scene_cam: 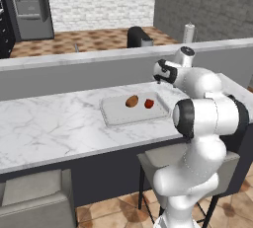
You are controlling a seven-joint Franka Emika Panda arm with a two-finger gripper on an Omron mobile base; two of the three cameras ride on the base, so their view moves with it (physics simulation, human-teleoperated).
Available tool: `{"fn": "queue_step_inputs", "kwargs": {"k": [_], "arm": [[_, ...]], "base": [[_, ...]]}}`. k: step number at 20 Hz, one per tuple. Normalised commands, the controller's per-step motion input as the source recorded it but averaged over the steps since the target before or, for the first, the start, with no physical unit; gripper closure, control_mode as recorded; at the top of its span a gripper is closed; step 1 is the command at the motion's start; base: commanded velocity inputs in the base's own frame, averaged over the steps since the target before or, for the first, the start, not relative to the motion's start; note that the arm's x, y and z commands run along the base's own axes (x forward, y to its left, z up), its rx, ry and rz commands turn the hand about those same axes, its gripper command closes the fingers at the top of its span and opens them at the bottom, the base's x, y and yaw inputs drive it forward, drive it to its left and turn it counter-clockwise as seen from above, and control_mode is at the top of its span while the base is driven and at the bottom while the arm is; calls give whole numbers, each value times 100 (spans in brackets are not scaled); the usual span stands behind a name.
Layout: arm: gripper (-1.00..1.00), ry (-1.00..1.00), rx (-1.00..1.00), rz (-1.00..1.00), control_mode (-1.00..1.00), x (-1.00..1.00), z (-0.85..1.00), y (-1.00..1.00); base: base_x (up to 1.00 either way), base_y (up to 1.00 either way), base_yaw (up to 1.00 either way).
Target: Place the cold items (potato and bell pepper) from the fridge in one tupperware on the dining counter. Place the warm items (kebab skewer and hot dog) in the stove area in another tupperware.
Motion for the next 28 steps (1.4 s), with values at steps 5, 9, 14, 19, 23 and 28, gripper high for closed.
{"fn": "queue_step_inputs", "kwargs": {"k": [5,9,14,19,23,28], "arm": [[-100,1,-23,10,-100,-100,100,41],[-100,4,-19,10,-100,-100,97,36],[-100,7,-4,3,-100,-100,48,9],[-100,0,11,0,-100,-100,4,-24],[-100,0,23,0,-100,-100,-25,-41],[-100,0,5,0,-100,-100,-70,-3]], "base": [[0,0,0],[0,0,0],[0,0,0],[0,0,0],[0,0,0],[0,0,0]]}}
